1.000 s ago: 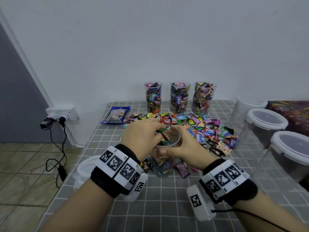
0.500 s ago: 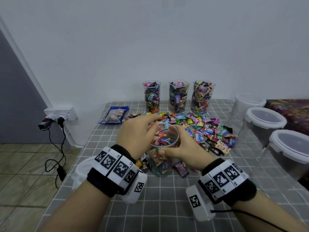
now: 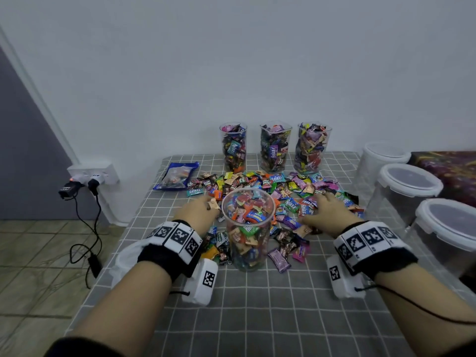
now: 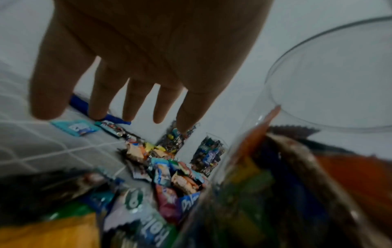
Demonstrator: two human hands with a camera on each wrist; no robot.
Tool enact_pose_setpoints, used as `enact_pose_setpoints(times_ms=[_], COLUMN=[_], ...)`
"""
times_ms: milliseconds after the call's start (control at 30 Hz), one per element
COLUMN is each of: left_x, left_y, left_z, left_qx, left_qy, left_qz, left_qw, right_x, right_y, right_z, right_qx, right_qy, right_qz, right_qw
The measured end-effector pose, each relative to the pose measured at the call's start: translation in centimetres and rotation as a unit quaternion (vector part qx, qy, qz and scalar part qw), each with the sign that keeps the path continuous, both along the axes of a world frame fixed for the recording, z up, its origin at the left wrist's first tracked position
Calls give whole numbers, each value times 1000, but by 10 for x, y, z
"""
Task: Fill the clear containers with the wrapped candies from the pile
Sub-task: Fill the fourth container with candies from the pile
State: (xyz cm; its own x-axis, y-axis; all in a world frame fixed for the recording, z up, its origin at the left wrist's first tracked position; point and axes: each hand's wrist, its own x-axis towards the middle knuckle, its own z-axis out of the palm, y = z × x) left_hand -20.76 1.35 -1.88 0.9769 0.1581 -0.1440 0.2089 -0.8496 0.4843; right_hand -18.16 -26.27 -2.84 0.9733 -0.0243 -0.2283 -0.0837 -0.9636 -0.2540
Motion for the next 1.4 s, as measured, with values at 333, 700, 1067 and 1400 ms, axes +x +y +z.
enact_pose_setpoints(times_ms=[333,700,1067,1400], left_x=[3,-10,-6,-2], left_y=[-14,-14,-16,-13], left_z=[-21,-18,-22,-27], left_qx=[137,178,231,212], left_qy=[161,188,121,61], left_qz=[-132,-181,-183,-107], left_qw=[968,949,948,969], right_x=[8,-12,-18,-15], right_y=[1,35,54,54], right_z=[-19,-17,-12,-13], right_qx=[-16,-70,-154,-104], right_qy=[80,137,40,-14], right_qz=[-54,167,243,226], right_qw=[995,974,957,968])
